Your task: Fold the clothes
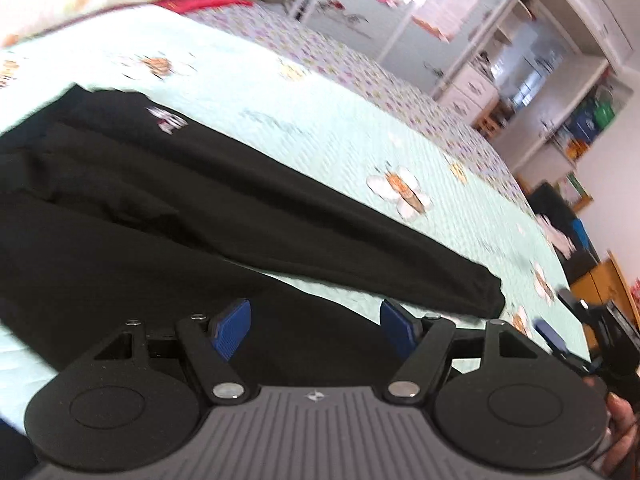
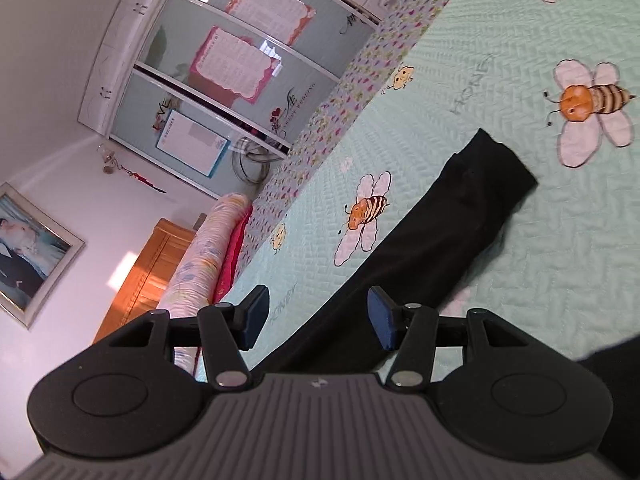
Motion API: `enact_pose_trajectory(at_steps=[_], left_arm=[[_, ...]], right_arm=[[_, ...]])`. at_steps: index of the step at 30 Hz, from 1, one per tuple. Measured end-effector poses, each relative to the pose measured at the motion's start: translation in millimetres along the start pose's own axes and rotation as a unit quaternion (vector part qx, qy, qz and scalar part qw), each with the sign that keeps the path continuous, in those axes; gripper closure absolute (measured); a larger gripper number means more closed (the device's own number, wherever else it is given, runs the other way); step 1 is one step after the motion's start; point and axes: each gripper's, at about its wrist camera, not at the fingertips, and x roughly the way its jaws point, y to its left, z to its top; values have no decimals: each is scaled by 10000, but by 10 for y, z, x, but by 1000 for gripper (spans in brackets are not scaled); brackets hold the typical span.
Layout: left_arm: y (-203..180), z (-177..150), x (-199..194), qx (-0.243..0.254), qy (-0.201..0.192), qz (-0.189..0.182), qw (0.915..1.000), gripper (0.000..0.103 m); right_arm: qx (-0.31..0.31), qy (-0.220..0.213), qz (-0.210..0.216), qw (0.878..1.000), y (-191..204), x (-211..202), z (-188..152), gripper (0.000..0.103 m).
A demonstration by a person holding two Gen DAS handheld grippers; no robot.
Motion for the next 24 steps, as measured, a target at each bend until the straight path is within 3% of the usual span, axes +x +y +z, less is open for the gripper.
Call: enact_pose_trajectory(at_steps=[4, 7, 11, 16, 20, 21, 23, 24], left_arm=[[220, -75, -212, -317, -131, 306, 9989, 29], [351, -142, -330, -476, -150, 407, 9979, 29], [489, -158, -325, -471, -133, 526, 9974, 29], [603, -126, -80, -627, 113, 613, 9961, 29], [511, -130, 78, -536, 306, 534, 9967, 29], [471, -127, 119, -514, 347, 505, 9968, 29], [398, -102, 157, -462, 355, 378, 9976, 29], [366, -78, 153, -436, 323, 316, 9980, 29]], right_arm=[[-13, -64, -105, 9999, -19, -242, 22, 35], [37, -60, -243, 9997, -168, -183, 26, 35], [223, 22, -602, 9979, -495, 160, 109, 35], [909, -55, -1067, 9901, -1039, 691, 304, 35], [1247, -292, -1060, 9861, -1286, 1046, 459, 36], [1275, -355, -1060, 9855, -1300, 1109, 497, 41], [1302, -252, -1245, 9833, -1320, 1232, 588, 87], [1316, -168, -1337, 9821, -1321, 1246, 626, 95]])
